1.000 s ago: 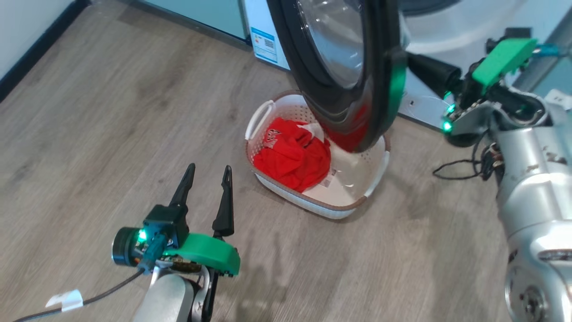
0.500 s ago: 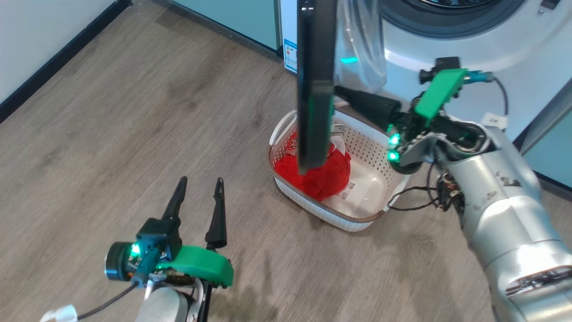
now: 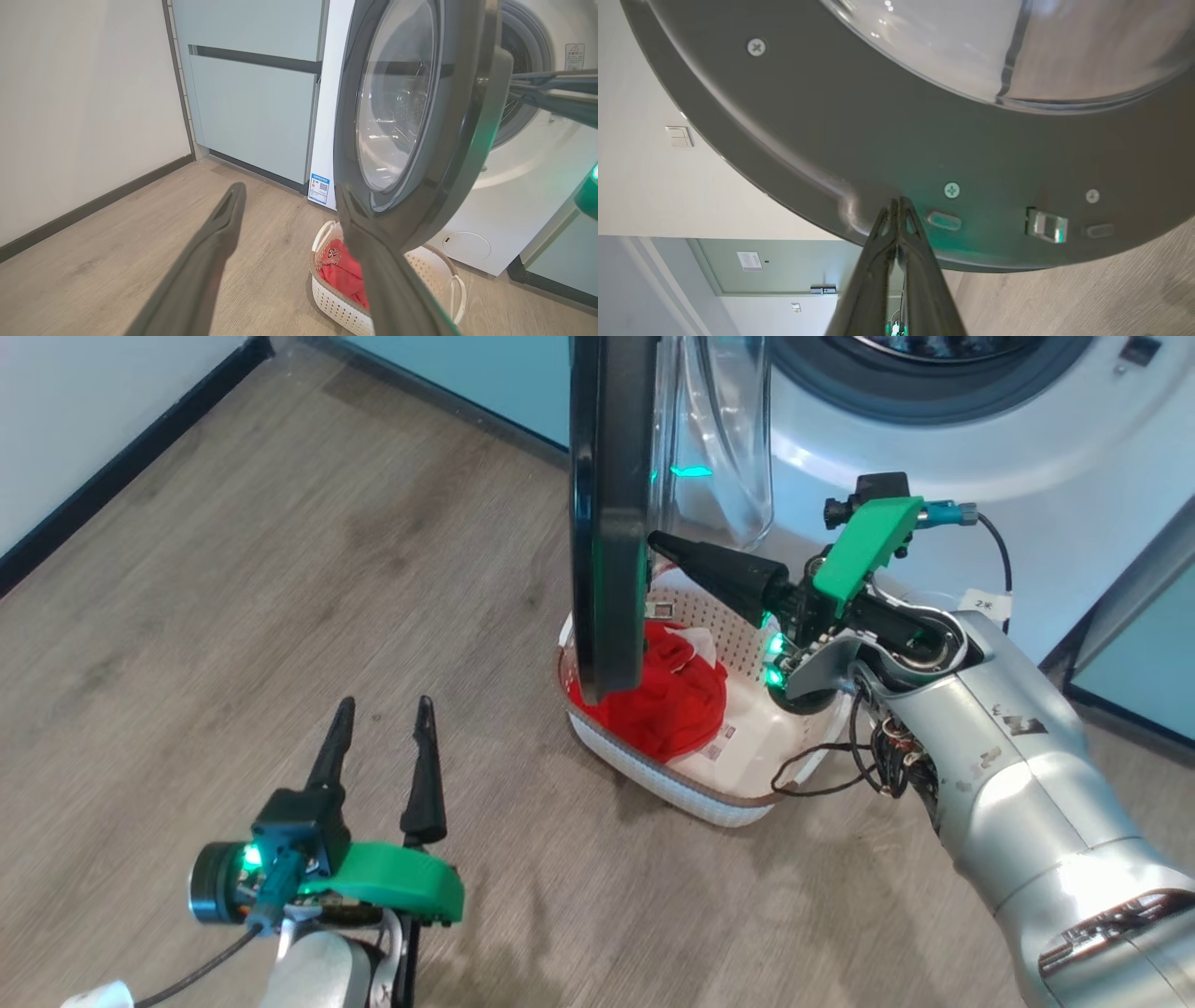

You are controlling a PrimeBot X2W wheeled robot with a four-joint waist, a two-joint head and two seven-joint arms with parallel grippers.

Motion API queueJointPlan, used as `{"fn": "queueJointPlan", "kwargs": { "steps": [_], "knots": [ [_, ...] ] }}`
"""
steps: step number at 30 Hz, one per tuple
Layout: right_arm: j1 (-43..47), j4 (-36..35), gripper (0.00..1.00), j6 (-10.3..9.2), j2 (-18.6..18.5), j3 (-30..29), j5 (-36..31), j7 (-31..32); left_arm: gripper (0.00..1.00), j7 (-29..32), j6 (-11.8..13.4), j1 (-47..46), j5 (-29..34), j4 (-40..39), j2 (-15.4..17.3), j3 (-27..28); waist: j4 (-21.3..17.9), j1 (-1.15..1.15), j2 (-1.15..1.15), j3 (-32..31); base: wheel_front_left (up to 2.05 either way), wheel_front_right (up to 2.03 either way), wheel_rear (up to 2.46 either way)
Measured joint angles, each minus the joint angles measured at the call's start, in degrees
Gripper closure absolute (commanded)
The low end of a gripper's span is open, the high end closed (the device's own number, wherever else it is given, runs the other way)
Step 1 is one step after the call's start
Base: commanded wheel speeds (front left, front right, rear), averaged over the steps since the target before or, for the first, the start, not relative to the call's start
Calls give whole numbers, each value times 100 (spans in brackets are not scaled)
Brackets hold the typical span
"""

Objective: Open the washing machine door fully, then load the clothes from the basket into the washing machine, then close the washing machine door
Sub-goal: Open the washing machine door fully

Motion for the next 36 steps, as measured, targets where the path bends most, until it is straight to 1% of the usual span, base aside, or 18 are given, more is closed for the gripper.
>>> {"fn": "queueJointPlan", "kwargs": {
  "steps": [2,4,6,8,9,10,13,16,18,20,22,24,26,29,30,32,33,36],
  "knots": [
    [31,-118,100,0,-16,-27,-124,-227,0,0,-10,0,4,14,0,51,-27,0,0,-64,0,0,0],
    [97,-344,100,0,-79,-48,-406,-706,0,0,-60,0,4,41,0,77,-56,0,0,-125,0,0,0],
    [226,-666,100,0,-255,31,-886,-1187,0,0,-108,0,7,65,0,98,-83,0,0,-183,0,0,0],
    [481,-1162,100,0,-532,275,-1537,-1701,0,0,-116,-2,31,91,0,142,-114,0,0,-230,0,0,0],
    [481,-1162,100,0,-532,275,-1537,-1701,0,0,-116,-2,31,91,0,142,-114,0,0,-230,0,0,0],
    [639,-1412,100,0,-668,419,-1882,-1963,0,0,-162,-4,42,118,0,172,-127,0,0,-253,0,0,0],
    [1145,-2057,100,0,-1056,924,-2934,-2921,0,0,-164,-14,44,200,0,213,-176,0,0,-342,0,0,0],
    [1447,-2294,100,2,-1394,1361,-4092,-3977,0,0,-204,-15,44,258,3,304,-278,0,0,-401,0,0,0],
    [1559,-2274,100,2,-1543,1411,-4729,-4601,0,0,-210,-26,44,259,2,383,-359,0,0,-420,0,0,0],
    [1664,-2214,100,3,-1579,1201,-5322,-4837,0,0,-210,-34,44,257,3,436,-446,0,0,-424,0,0,0],
    [1812,-2239,100,3,-1533,750,-5982,-4894,0,0,-213,-34,44,257,2,466,-538,0,0,-403,0,0,0],
    [2081,-2558,100,3,-1306,-78,-6690,-4899,0,0,-255,-36,45,257,1,508,-625,0,0,-372,0,0,0],
    [2470,-3036,100,3,-943,-864,-7321,-4911,0,0,-263,-42,46,256,0,564,-699,0,0,-341,0,0,0],
    [3234,-3662,100,3,-314,-1700,-7934,-4911,0,0,-303,-46,46,256,1,599,-775,0,0,-324,0,0,0],
    [3501,-3851,100,3,-169,-1872,-8095,-4911,0,0,-311,-46,54,254,0,602,-795,0,0,-323,0,0,0],
    [3925,-4109,100,3,-13,-2115,-8266,-4911,0,0,-312,-46,89,247,0,615,-831,0,0,-320,0,0,0],
    [4078,-4168,100,3,10,-2168,-8341,-4911,0,0,-318,-46,89,244,0,619,-844,0,0,-317,0,0,0],
    [4329,-4242,100,3,37,-2206,-8512,-4911,0,0,-449,-46,89,226,0,616,-868,0,0,-303,0,0,0]
  ]
}}
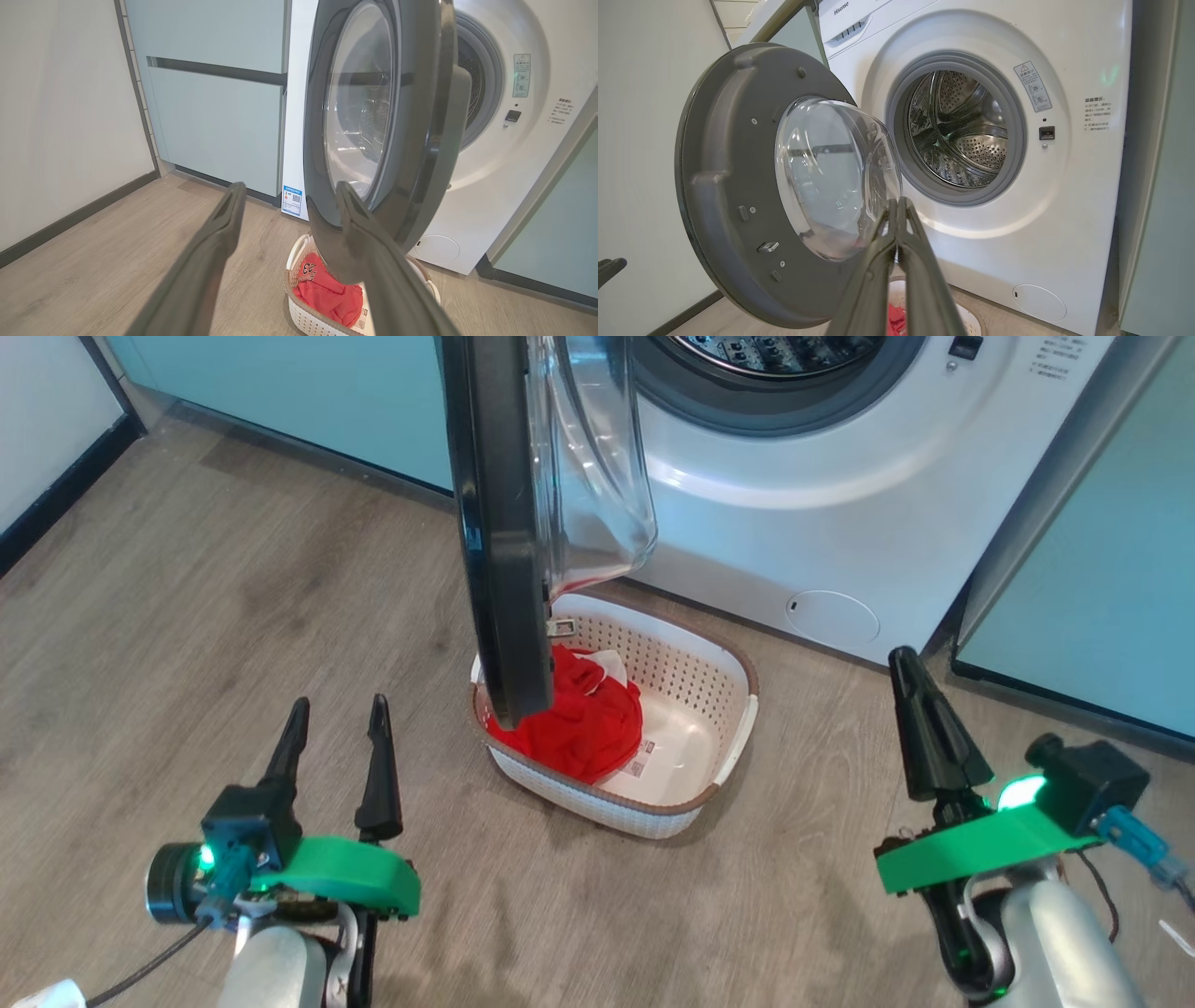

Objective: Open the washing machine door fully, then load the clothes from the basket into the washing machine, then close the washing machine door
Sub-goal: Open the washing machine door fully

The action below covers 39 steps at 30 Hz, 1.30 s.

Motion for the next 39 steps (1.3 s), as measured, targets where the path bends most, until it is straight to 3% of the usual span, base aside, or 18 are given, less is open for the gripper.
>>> {"fn": "queueJointPlan", "kwargs": {
  "steps": [7,8,9,10,19,39],
  "knots": [
    [77,91,100,0,38,65,-264,0,0,0,-166,3,-100,-98,0,13,-26,0,0,28,0,0,0],
    [80,98,65,0,41,47,-260,0,0,0,-191,3,-105,-100,0,14,-25,0,0,29,0,0,0],
    [80,101,9,0,42,40,-209,0,0,0,-210,4,-105,-105,1,13,-23,0,0,28,0,0,0],
    [84,118,0,0,42,34,-154,0,0,0,-218,6,-105,-115,0,12,-21,0,0,26,0,0,0],
    [85,118,0,0,42,41,-148,0,0,0,-365,9,-107,-149,1,5,-12,0,0,13,0,0,0],
    [85,165,0,0,43,32,-192,0,0,0,-439,16,-218,-175,1,-23,-3,0,0,-18,0,0,0]
  ]
}}
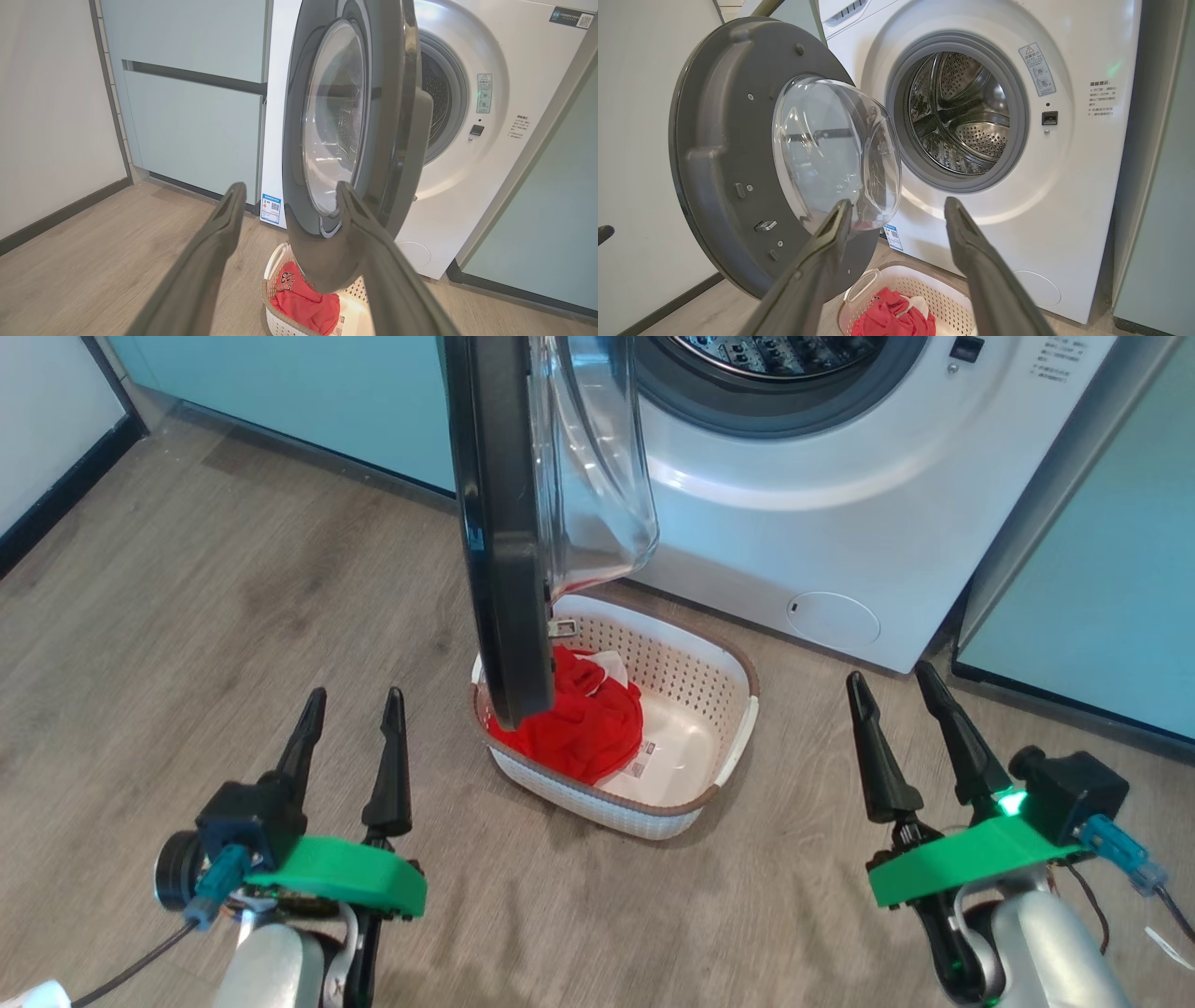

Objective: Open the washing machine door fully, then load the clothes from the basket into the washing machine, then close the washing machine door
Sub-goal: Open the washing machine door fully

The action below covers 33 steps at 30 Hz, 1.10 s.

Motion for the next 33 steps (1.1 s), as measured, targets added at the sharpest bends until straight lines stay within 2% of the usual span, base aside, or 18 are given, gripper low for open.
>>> {"fn": "queueJointPlan", "kwargs": {
  "steps": [2,4,5,6,15,21,26,33],
  "knots": [
    [-1,13,0,0,0,0,0,0,0,0,-7,0,-9,-2,0,0,-5,0,0,11,0,0,0],
    [-1,23,0,0,0,2,-8,0,27,0,-22,0,-38,-3,0,0,-12,0,0,27,0,0,0],
    [-2,30,0,0,0,5,-9,0,94,0,-23,0,-38,-2,0,0,-21,0,0,47,0,0,0],
    [-2,49,0,0,0,10,-12,0,100,0,-26,-1,-38,-2,0,-1,-26,0,0,56,0,0,0],
    [-3,69,0,0,0,21,-102,0,100,0,-59,-3,85,-315,0,7,-70,0,0,125,0,0,0],
    [-13,126,0,0,0,-14,-48,0,100,0,305,-120,-208,-1029,-1,197,-168,0,0,133,0,0,0],
    [-21,151,0,0,0,33,-51,0,100,-27,486,-751,-488,-1496,-2,355,-262,0,0,169,0,0,0],
    [-67,172,0,0,0,268,-109,0,100,-49,474,-1567,-321,-1749,-11,-157,-503,0,0,286,0,0,0]
  ]
}}
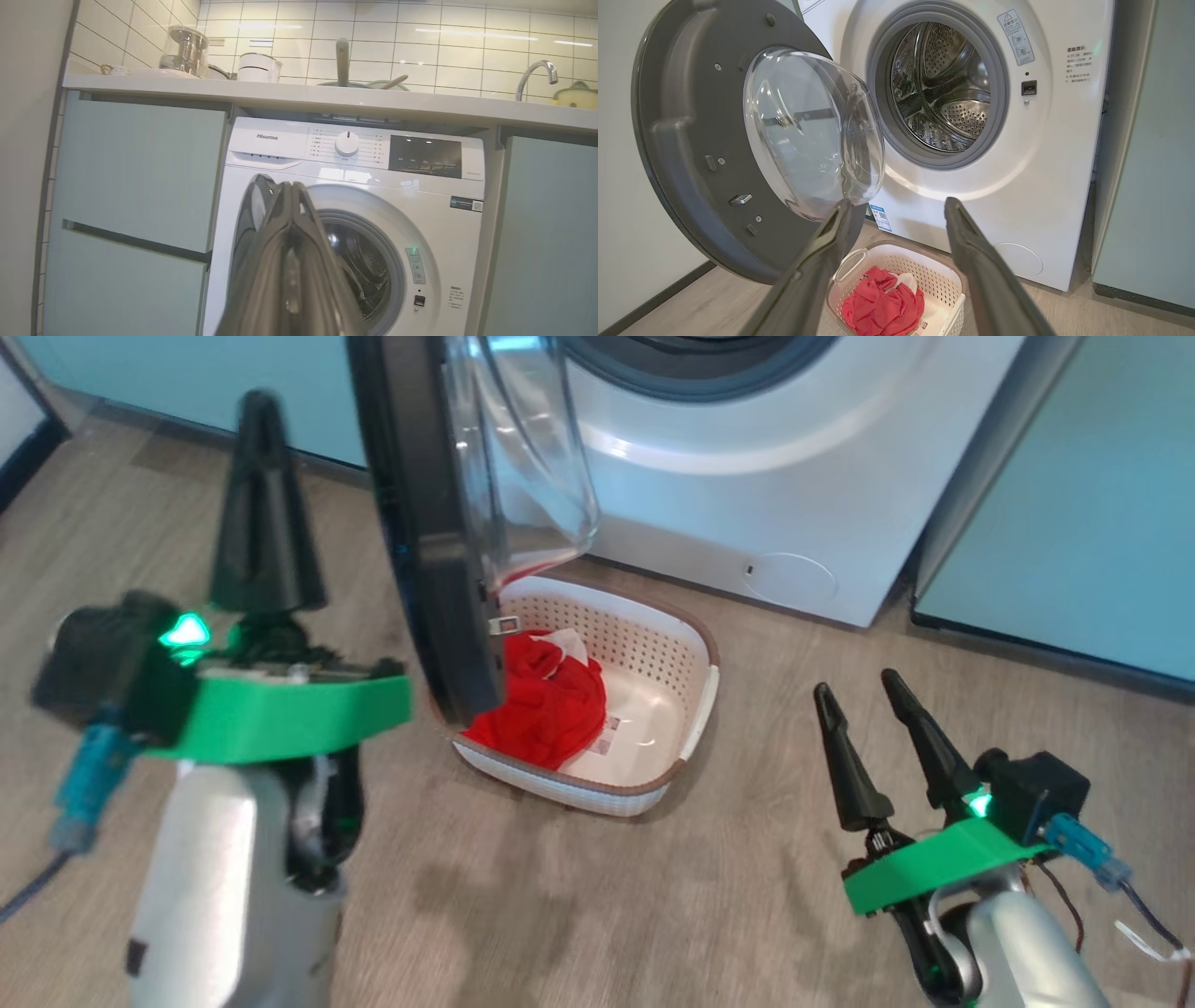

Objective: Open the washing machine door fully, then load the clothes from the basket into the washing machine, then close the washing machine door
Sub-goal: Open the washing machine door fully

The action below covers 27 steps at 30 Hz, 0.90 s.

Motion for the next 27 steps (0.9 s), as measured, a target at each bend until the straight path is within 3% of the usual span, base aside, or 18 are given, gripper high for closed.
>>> {"fn": "queueJointPlan", "kwargs": {
  "steps": [5,10,15,27],
  "knots": [
    [-156,19,0,0,0,35,-1,0,100,0,-88,-88,243,389,-5,-533,-159,0,0,93,0,0,0],
    [-208,10,0,0,-1,35,-3,0,100,1,-123,-77,-11,1099,-4,-958,-281,0,0,268,0,0,0],
    [-295,8,0,0,-1,19,-49,0,100,1,-149,-69,-455,1694,-5,-1004,-384,0,0,432,0,0,0],
    [-415,-2,0,0,-1,-26,-51,0,100,4,-189,-68,-703,2702,-7,-1029,-348,0,0,522,0,0,0]
  ]
}}
